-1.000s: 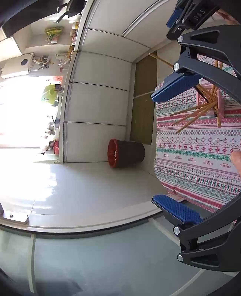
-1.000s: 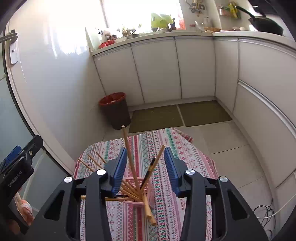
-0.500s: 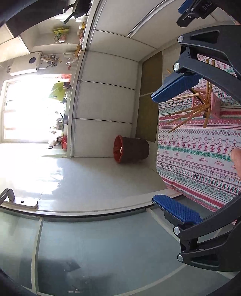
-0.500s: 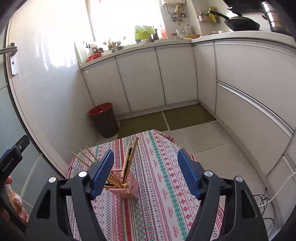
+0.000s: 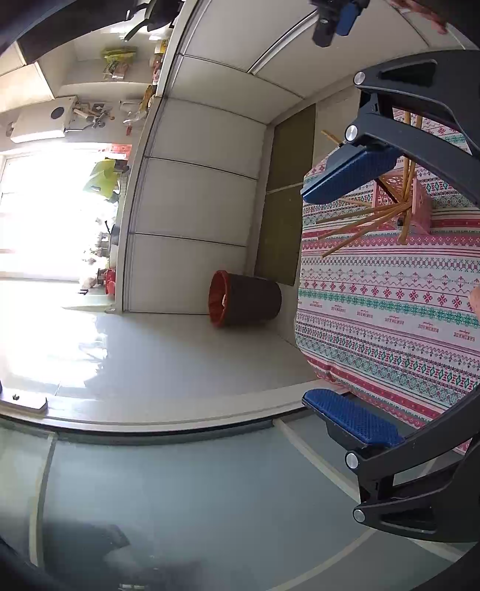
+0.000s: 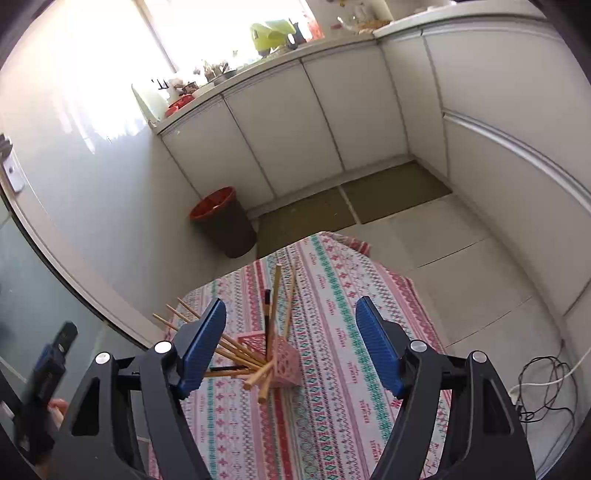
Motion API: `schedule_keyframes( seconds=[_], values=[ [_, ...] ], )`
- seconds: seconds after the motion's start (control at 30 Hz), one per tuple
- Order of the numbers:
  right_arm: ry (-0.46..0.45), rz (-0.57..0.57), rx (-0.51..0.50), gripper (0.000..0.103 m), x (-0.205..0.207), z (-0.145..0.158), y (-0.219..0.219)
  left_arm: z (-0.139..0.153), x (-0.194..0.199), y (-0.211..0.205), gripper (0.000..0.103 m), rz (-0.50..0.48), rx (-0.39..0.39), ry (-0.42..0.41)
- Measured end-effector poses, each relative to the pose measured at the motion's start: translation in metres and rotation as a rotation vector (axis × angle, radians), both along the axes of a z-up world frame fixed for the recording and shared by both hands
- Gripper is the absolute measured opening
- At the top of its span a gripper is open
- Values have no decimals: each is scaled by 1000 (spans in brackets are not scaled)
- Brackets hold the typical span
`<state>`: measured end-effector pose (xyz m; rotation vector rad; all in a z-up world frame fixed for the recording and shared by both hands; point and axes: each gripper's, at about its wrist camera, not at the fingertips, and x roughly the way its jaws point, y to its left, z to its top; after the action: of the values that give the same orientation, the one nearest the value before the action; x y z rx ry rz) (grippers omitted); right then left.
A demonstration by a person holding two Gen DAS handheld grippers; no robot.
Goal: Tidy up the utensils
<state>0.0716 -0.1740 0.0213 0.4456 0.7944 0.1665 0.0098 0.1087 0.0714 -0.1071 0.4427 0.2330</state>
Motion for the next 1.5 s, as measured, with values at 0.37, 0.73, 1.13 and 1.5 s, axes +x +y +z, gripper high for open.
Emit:
schedule_keyframes(
  seconds=[0.37,0.73,1.13,1.5],
  values=[
    [557,187,127,54,267,-188,4,-27,26,45,96,90,-107,31],
    [626,393,-90,49,364,-251,103,-65,66,43,96,94,-52,141],
    [414,154,-24,6,352,-241,36,-69,66,46,96,99,-61,165],
    [-97,27,25,6,220,-42,-35,-45,36,34,96,61,-112,115]
  ],
)
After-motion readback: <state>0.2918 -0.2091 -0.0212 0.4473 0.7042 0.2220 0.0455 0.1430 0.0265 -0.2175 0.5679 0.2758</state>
